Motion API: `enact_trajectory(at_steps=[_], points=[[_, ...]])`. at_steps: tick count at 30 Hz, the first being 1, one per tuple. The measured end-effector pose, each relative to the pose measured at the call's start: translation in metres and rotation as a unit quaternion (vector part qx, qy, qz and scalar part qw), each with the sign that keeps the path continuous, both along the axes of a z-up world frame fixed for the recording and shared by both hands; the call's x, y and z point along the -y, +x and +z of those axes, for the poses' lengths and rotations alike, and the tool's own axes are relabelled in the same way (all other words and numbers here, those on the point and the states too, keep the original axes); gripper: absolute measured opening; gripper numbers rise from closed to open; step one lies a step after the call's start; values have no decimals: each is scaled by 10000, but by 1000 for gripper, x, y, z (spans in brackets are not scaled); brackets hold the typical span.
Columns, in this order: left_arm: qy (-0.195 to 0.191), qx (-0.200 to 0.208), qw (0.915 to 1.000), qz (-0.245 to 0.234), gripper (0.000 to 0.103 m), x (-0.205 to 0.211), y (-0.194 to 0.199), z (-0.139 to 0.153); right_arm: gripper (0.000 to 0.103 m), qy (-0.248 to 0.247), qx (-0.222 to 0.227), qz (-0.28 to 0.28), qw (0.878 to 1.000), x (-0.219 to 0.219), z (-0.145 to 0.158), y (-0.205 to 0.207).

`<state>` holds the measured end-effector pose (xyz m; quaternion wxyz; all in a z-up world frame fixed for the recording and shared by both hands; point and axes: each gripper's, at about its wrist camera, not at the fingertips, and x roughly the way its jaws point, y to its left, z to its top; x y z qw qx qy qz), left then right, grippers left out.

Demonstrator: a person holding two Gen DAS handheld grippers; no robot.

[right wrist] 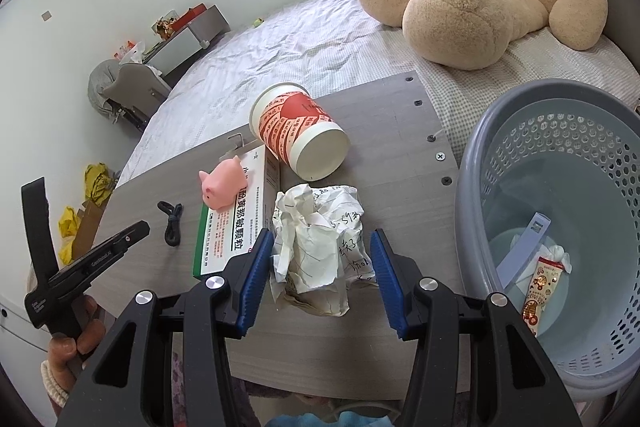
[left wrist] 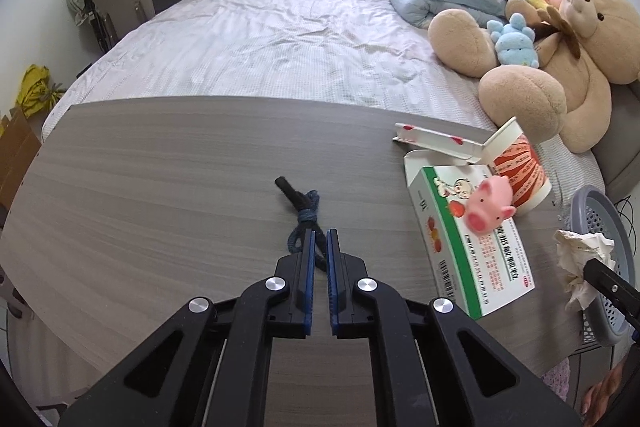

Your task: Collect trash

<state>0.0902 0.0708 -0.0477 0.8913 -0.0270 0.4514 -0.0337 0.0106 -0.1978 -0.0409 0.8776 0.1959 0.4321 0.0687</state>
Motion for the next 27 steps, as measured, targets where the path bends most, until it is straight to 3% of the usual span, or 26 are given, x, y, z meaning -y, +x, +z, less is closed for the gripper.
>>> enact_trajectory(at_steps=[4, 7, 9, 11, 22, 25, 27], points=[[1, -97, 9999, 55, 11, -3, 5, -5, 49, 7, 3, -22, 10000, 1, -1, -1], [25, -104, 9999, 102, 25, -5, 8, -9, 49, 10, -7, -22, 10000, 2, -2, 0], [16, -60, 9998, 174, 44, -7, 12, -12, 49, 7, -28, -11, 10000, 2, -4, 0], [67, -46, 9997, 251, 50, -7, 15, -15, 49, 11, -61, -7, 10000, 2, -6, 2], [242, -198, 9991, 303, 48, -1, 37, -35, 49, 12, -158, -21, 9999, 2, -13, 7], [310, -189, 9990, 253, 37, 3, 38, -37, 49, 11, -176, -37, 9998, 3, -13, 8], [317, -163, 9992, 197, 13, 4, 39, -37, 49, 11, -182, -50, 9998, 4, -13, 8]])
